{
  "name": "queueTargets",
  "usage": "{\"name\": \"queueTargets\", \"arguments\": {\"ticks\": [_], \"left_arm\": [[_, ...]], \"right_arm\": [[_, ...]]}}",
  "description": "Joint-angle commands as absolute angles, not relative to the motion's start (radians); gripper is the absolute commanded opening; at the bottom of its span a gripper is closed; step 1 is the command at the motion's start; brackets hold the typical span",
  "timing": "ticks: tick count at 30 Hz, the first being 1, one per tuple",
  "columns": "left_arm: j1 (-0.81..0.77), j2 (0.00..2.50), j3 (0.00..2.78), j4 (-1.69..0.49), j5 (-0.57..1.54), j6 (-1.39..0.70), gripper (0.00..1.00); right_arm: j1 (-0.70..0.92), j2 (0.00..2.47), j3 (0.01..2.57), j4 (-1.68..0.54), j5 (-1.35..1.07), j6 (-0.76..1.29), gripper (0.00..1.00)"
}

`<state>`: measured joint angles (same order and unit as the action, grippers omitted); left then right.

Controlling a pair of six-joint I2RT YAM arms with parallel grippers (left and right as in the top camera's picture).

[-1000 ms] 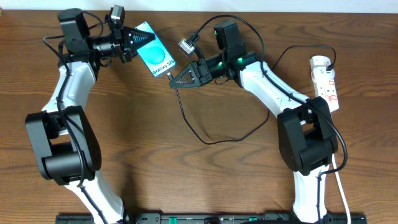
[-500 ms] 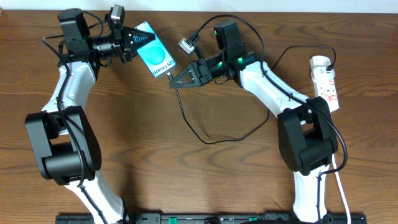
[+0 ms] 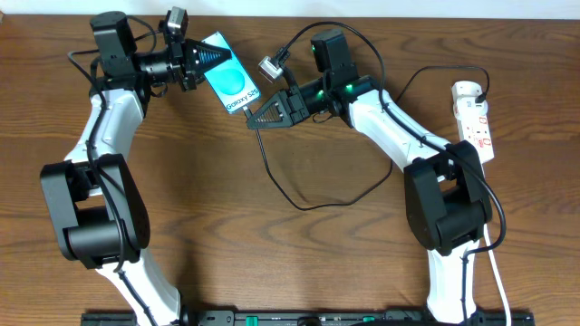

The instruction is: Plug charger to phone and switch on socket

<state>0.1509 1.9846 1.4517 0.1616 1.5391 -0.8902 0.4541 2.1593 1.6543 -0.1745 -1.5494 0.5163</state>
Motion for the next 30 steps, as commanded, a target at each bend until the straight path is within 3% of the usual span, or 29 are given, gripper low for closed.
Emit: {"name": "queueTargets", "arguments": {"ticks": [1, 30], "left_arm": [[0.144, 1.963, 1.459, 0.167, 1.573, -0.904, 0.07], [0.156, 1.963, 1.459, 0.197, 1.573, -0.948, 0.07]], "right_arm": [[0.459, 2.16, 1.666, -0.171, -1.562, 0.522, 0.01], [0.45, 2.16, 1.666, -0.171, -1.556, 0.519, 0.01]]}}
